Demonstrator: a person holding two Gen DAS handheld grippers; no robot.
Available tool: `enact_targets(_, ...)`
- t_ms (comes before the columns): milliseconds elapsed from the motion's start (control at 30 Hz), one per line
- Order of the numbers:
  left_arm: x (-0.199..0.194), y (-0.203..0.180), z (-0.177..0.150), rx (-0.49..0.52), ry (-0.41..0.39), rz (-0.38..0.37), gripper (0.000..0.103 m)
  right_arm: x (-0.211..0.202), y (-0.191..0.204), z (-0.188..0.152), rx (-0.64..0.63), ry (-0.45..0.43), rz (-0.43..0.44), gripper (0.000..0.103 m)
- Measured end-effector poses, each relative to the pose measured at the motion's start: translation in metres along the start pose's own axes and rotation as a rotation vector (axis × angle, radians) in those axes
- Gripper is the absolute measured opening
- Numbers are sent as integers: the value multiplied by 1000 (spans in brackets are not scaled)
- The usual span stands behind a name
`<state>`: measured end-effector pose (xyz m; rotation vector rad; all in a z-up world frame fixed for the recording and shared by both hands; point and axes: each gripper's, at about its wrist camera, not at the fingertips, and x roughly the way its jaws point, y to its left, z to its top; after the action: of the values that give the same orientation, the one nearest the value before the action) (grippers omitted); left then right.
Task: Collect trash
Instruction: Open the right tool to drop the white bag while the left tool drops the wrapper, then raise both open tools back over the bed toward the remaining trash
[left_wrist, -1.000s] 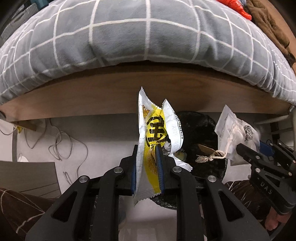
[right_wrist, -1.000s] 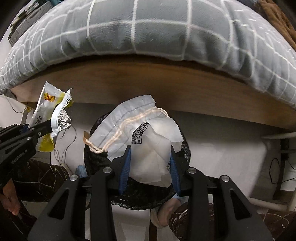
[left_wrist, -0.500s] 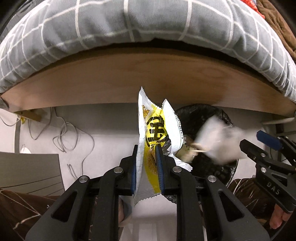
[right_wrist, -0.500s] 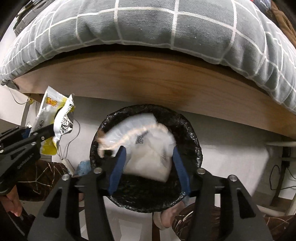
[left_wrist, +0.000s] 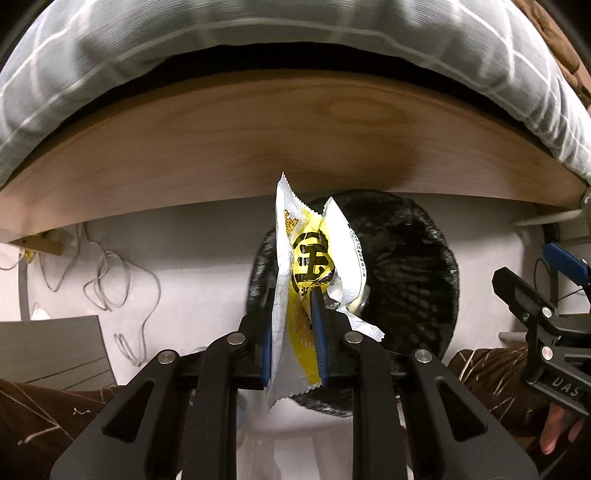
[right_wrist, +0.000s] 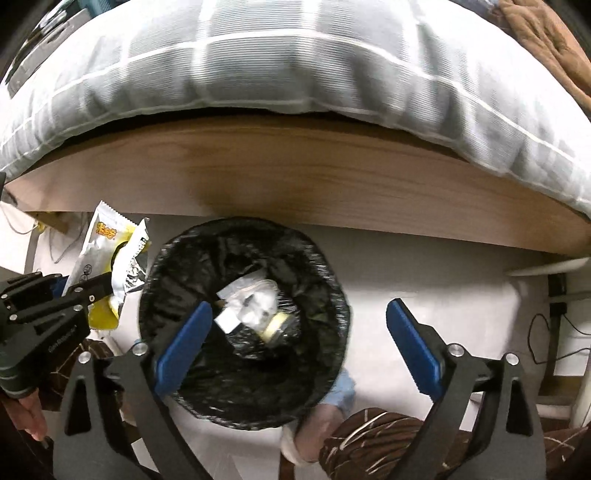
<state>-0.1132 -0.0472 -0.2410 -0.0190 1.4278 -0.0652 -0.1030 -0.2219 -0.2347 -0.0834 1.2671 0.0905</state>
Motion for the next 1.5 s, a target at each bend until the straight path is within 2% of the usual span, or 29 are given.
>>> enact_targets(433,12,-71,3,92,9,-60,17,-5,-72,-18,110,-33,-106,94)
enact_targets(600,8,-87,3,130,-28,-50,22,-8,-83,-22,120,-50,-134,94)
enact_targets(667,7,-90,2,137,-42,-31,37,-9,-86,-23,125,-52,-139,94)
enact_targets(833,6,-85,1,132,-48,-3,63,-17,-87,-19,132,-65,-143,94)
enact_targets(967,-7,-78,3,112,-98,8,83,-25,-82,-14,129,-105,-139,94)
enact_targets(1067,-16,-74,5,98,-119,17,91,-34,-77,-8,123,-136,-132,94)
enact_targets(1133,-20,-70,8,87,-132,30,97,-43,-73,-2,114,-158,-132,94)
enact_targets(1333,-44,-55,18,65,-184,53,97,-74,-61,18,88,-253,-119,94)
enact_targets(1500,-90,-39,33,24,-276,56,97,-113,-53,40,86,-360,-90,94)
